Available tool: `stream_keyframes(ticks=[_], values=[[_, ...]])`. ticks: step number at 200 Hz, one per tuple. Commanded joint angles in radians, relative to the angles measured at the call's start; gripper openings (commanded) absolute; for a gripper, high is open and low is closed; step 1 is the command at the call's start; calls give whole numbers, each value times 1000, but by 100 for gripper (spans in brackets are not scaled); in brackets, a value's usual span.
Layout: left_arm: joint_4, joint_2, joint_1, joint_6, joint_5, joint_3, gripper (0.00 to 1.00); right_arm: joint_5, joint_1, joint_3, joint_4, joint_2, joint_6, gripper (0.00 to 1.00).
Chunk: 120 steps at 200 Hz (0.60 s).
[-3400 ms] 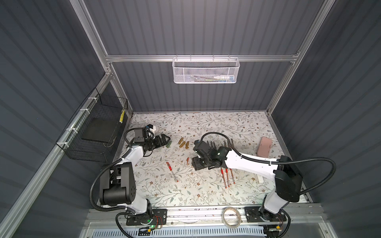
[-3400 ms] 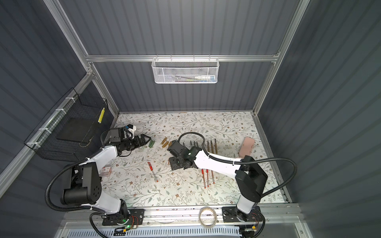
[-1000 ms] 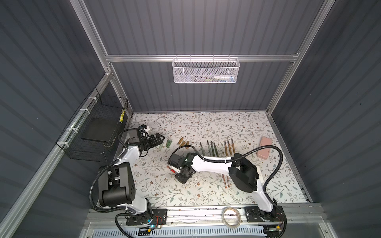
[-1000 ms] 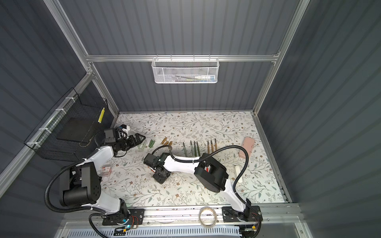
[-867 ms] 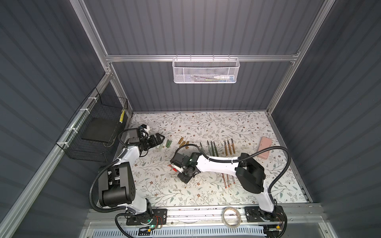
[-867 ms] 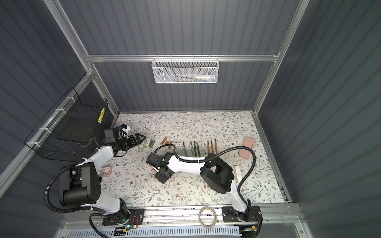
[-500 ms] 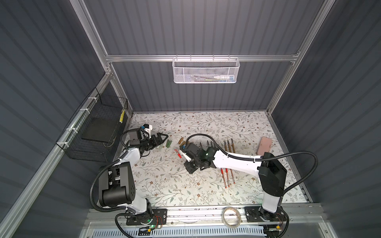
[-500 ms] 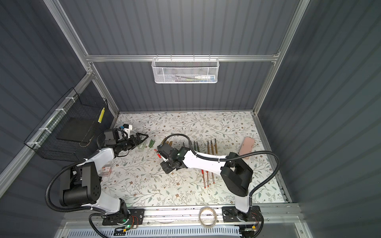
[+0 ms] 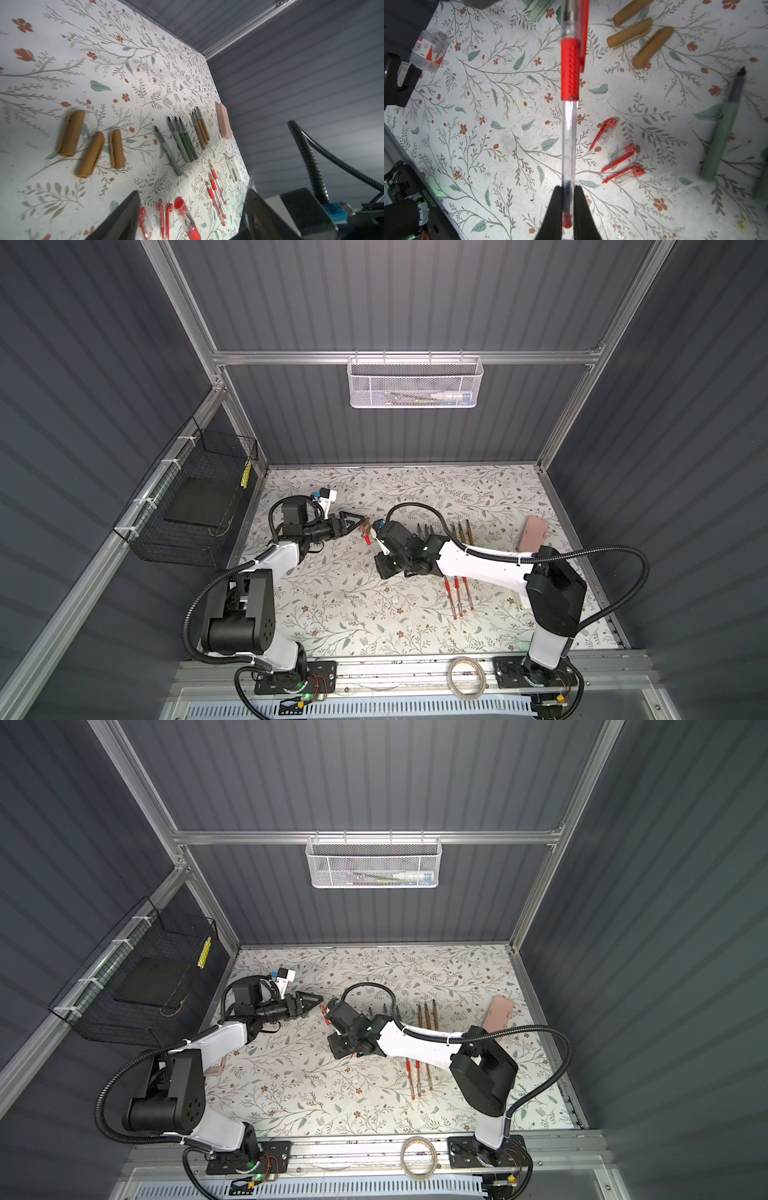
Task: Remove pen caps from pens
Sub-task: Open the pen cap on the pen.
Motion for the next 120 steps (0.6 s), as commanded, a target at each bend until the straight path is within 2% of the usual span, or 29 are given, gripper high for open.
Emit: stream_keyframes(ticks=[1, 67, 109, 120], values=[[-6, 23, -13, 16, 17, 10, 75, -3, 4, 17, 20, -12, 12, 0], [-5, 28, -30, 14, 4, 3, 44, -5, 5, 40, 14, -3, 9, 0], [-11, 28, -33, 11, -8, 2, 41, 6, 6, 52, 3, -2, -4, 0], [-9, 30, -37, 9, -10, -1, 38, 4, 6, 55, 3, -1, -1, 0]])
